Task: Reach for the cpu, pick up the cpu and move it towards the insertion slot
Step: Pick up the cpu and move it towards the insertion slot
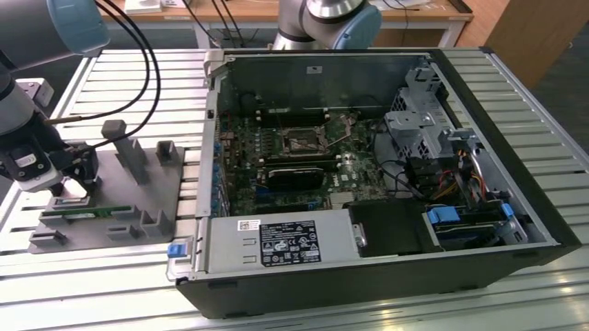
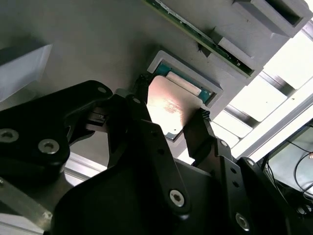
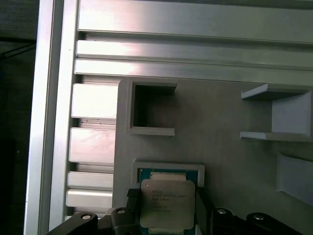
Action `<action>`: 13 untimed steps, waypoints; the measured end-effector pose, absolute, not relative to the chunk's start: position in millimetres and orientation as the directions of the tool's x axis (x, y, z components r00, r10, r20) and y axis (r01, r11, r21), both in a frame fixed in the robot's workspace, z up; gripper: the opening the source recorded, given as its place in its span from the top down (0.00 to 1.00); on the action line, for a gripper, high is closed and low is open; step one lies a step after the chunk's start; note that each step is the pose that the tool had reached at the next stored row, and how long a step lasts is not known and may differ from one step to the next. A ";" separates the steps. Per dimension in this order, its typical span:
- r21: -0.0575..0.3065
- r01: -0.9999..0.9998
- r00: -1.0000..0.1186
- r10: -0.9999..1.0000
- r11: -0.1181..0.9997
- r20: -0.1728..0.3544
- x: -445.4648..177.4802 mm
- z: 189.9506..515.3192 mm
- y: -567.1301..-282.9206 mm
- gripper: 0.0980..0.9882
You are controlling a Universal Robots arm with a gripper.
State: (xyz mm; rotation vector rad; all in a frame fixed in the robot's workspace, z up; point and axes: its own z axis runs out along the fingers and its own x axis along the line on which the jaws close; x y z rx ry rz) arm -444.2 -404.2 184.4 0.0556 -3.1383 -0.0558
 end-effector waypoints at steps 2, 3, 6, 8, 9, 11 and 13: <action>0.036 -0.035 -0.999 -0.036 0.999 0.001 -444.2 184.9 -404.2 0.50; 0.036 -0.035 -0.999 -0.035 0.999 0.001 -444.2 185.4 -404.1 0.50; 0.036 -0.035 -0.999 -0.035 0.999 0.001 -444.2 188.8 -404.2 0.50; 0.036 -0.035 -0.999 -0.035 0.999 0.001 -444.2 191.9 -404.2 0.50; 0.036 -0.035 -0.999 -0.035 0.999 0.001 -444.2 193.7 -404.2 0.50; 0.036 -0.035 -0.999 -0.035 0.999 0.001 -444.2 197.1 -404.2 0.50; 0.036 -0.035 -0.999 -0.035 0.999 0.002 -444.2 199.1 -404.2 0.50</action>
